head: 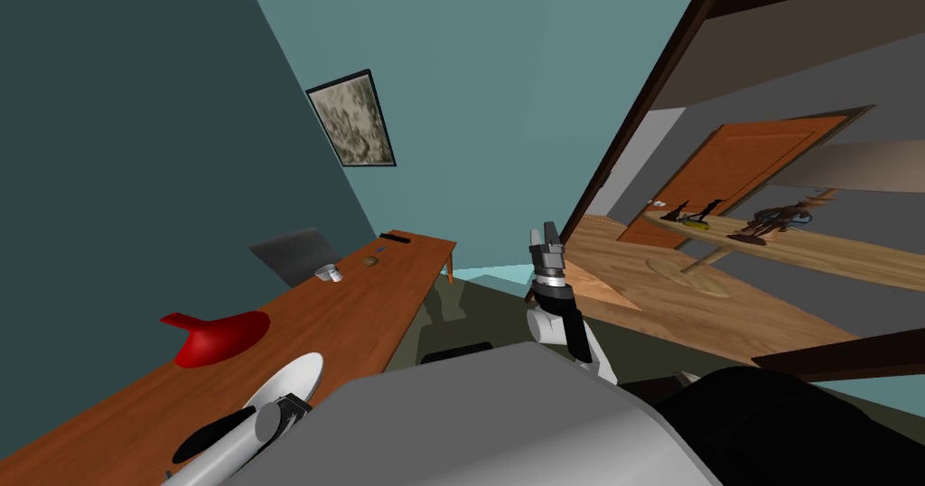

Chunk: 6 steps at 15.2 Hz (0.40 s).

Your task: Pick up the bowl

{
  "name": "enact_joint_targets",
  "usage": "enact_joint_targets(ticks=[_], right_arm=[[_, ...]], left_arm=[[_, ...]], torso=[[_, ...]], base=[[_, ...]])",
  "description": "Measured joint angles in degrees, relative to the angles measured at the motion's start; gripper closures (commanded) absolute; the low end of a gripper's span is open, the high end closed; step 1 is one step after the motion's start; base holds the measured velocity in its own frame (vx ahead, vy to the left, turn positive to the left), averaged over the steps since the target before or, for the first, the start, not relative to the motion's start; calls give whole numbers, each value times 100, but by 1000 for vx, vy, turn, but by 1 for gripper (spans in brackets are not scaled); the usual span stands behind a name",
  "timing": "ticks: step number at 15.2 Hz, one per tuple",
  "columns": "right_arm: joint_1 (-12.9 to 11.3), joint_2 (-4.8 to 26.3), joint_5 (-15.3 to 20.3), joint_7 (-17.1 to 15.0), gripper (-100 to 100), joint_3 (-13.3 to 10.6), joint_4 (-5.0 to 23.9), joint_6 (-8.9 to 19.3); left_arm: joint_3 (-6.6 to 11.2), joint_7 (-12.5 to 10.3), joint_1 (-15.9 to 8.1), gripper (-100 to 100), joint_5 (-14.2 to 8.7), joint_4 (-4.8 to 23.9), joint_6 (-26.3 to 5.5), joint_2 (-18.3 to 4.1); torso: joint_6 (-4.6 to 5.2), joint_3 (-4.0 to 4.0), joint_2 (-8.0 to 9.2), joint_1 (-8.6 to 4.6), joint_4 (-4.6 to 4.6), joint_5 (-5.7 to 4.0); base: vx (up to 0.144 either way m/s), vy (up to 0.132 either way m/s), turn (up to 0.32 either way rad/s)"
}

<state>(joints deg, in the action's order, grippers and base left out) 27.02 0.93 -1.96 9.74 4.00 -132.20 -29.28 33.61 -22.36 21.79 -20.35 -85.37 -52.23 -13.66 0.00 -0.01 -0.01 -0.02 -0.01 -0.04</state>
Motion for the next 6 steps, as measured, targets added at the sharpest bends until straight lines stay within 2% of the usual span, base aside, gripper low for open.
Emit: enact_joint_targets(ticks=[6], right_arm=[[0,0,0,0,0,0,0,0]], left_arm=[[30,11,215,100,-98,-455,-281,2]], torso=[[1,0,-3,-23,2,-14]], base=[[15,-22,28]])
